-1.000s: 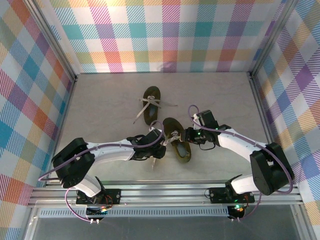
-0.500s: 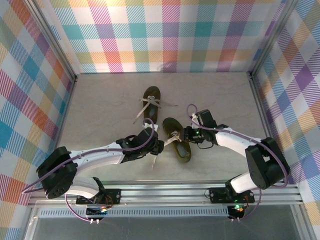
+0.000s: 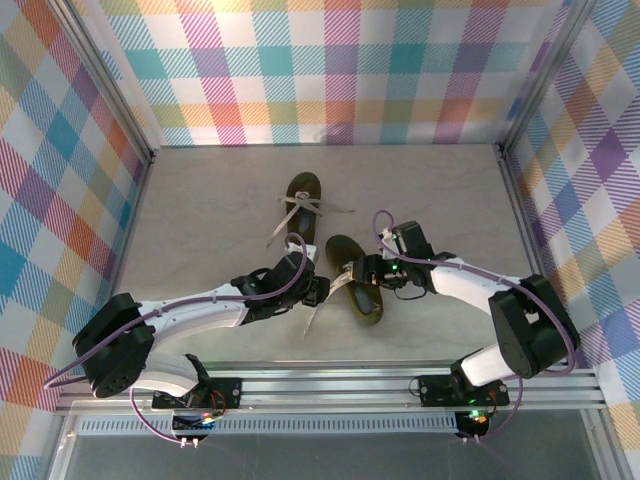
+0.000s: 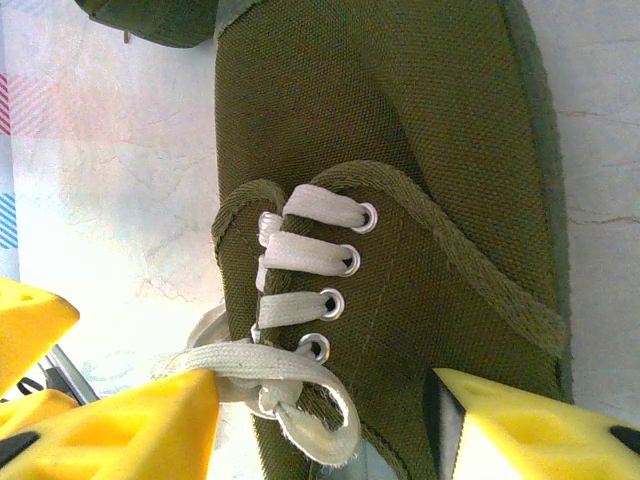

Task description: Tie the shoes

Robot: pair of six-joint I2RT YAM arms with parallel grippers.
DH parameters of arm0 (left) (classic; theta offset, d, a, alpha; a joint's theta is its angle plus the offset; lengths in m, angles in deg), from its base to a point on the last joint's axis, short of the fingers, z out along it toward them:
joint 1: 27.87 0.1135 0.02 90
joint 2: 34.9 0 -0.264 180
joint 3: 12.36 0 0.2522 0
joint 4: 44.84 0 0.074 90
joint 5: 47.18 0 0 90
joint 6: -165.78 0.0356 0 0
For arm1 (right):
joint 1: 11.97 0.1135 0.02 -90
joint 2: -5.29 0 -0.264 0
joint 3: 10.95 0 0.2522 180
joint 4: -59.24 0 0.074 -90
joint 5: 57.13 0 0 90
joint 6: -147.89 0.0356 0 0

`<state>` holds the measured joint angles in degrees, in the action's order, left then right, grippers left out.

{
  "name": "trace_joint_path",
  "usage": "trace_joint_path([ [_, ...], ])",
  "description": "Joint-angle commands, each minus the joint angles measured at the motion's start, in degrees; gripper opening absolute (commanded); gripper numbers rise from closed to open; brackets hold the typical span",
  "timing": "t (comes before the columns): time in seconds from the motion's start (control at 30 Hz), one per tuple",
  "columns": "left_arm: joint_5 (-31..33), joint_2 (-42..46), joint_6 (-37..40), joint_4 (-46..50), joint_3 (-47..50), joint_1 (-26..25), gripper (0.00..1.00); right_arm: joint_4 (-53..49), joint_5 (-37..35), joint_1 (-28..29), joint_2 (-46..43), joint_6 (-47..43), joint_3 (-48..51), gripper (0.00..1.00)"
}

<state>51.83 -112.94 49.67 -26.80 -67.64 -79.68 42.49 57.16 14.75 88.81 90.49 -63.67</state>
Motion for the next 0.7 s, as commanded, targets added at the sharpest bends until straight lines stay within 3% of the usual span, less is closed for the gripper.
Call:
trace_joint_path([
  [0.0,-0.4,0.3,-0.1,-1.3,0.4,0.6,0.51,1.4,1.3,0.5,1.4,0.2,-0.4,0.55],
  [0.3,-0.1,0.2,-0.3,-1.3,0.8,0.6,0.51,6.5,3.3,0.6,1.6,3.0,0.6,0.39],
  [0.43,-0.4,0.3,-1.0,-1.4,0.8,1.5,0.51,4.6,1.1,0.6,-0.6,2.2,1.0,0.26],
  [0.53,-3.8,-0.4,-1.3,-3.4,0.7,2.9,0.53,2.3,-0.6,0.6,-2.4,1.0,0.8,0.17],
  [0.67,-13.4,-3.9,1.5,-6.2,-1.8,3.2,0.63,-1.0,-2.2,0.6,-3.9,-0.7,0.1,0.07],
])
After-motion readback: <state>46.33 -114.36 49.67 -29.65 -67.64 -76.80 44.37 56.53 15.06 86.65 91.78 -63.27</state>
